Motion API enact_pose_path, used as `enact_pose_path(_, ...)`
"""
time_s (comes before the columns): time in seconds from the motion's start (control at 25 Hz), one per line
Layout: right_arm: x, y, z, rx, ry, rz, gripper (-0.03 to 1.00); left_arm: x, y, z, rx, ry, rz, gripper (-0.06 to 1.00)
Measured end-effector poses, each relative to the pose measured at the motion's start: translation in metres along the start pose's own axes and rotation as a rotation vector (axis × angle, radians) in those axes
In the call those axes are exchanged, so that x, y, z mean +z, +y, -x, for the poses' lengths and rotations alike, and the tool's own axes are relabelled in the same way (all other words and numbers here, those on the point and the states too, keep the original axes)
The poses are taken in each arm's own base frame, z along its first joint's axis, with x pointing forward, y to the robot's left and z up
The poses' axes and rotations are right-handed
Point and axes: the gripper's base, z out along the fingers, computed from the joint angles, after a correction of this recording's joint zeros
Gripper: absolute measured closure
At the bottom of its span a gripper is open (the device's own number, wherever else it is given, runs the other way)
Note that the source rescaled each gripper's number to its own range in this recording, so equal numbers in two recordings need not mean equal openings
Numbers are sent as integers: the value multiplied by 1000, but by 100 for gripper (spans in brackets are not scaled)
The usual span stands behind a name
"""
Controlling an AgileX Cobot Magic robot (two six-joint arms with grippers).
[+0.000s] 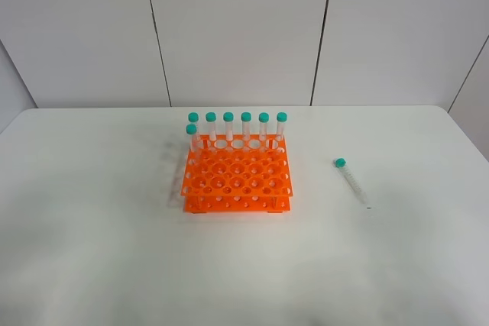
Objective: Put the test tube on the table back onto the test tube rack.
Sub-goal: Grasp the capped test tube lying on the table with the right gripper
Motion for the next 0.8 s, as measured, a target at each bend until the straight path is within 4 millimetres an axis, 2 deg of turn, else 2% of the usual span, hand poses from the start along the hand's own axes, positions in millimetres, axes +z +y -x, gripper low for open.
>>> enact_pose_path(0.4,0,0,4,-19,4,-2,1,0,0,0,0,0,0,-6)
enact_pose_path(0.48,3,-2,17,-54,11,-11,1,0,0,0,0,0,0,-6)
enact_pose_path(0.6,17,-4,50,-95,73,-13,1,0,0,0,0,0,0,-6)
enact_pose_path(0.8,76,-2,103,-67,288,49,1,0,0,0,0,0,0,-6)
